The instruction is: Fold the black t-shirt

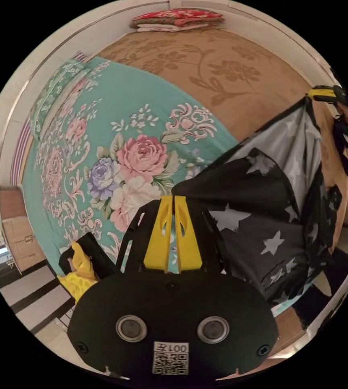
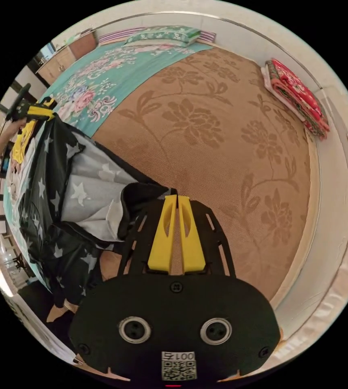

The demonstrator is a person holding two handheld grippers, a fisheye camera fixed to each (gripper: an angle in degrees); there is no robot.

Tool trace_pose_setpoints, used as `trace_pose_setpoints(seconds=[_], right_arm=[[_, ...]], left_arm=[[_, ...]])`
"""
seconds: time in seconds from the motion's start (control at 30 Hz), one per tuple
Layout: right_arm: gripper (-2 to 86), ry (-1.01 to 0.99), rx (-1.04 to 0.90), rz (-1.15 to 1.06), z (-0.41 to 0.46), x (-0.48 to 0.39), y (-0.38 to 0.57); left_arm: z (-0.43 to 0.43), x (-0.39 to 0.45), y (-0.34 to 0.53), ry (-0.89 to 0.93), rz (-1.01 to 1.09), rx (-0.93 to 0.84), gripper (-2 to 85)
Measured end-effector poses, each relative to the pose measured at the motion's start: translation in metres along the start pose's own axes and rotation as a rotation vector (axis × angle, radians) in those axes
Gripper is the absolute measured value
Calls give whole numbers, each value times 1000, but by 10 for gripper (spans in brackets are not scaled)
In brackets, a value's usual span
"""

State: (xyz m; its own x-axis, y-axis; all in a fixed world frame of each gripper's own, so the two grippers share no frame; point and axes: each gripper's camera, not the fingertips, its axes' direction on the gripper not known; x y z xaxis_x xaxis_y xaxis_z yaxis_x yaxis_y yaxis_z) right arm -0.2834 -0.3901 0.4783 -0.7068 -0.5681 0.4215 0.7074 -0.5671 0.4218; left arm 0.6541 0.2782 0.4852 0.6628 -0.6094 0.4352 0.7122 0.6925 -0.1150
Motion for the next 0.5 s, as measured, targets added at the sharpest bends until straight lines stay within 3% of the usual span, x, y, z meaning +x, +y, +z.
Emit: trace_pose_setpoints(seconds=[0.1,0.3,0.4,0.5], right_arm=[[5,28,-23,88,4,21,-1],[25,-95,11,95,39,34,-9],[49,31,7,41,36,26,2],[85,33,9,2,30,22,31]], left_arm=[[16,4,-12,-190,-77,-62,-9],[62,21,-20,-231,-203,-184,1],[52,24,0,-346,-311,-77,40],[34,20,33,-300,-401,49,60]])
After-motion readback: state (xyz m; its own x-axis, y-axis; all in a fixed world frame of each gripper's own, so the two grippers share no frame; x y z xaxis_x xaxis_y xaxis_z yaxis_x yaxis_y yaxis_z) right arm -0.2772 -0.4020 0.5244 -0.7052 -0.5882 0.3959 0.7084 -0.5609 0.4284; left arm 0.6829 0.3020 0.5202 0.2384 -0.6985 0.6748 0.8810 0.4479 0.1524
